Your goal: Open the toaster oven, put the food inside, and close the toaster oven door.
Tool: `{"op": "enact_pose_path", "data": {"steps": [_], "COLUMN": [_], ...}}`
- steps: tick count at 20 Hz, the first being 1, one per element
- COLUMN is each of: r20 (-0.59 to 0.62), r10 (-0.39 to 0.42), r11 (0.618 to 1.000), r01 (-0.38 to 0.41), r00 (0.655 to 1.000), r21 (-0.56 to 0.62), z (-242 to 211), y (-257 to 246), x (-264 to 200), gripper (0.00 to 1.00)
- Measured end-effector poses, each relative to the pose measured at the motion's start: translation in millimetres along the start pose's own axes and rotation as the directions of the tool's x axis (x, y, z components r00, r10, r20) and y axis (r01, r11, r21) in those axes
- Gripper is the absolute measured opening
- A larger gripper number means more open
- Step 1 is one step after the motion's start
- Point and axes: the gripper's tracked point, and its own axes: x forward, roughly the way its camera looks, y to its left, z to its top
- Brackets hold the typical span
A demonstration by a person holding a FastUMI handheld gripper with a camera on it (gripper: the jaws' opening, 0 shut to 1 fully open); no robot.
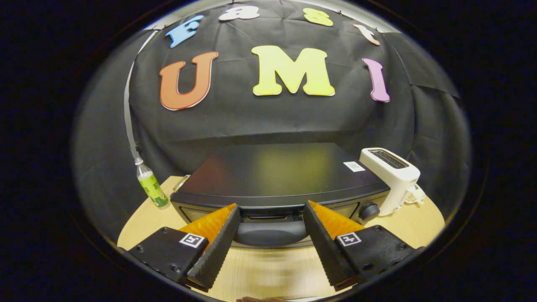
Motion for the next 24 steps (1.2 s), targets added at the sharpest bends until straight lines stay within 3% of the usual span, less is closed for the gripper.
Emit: {"op": "enact_pose_path", "data": {"steps": [15, 20, 24], "r20": [-0.044, -0.119, -0.205], "r10": [0.027, -0.004, 0.012], "r11": [1.0, 0.999, 0.999], "r01": [-0.027, 0.0, -0.006], "r00": [0.999, 0.993, 0.979], "r21": [-0.006, -0.033, 0.032], "z": [-77.5, -120.9, -148.7], "y": [-4.0, -6.3, -7.1], "x": [-64.7, -75.6, -79.4], "gripper": [0.99, 0.99, 0.99]}}
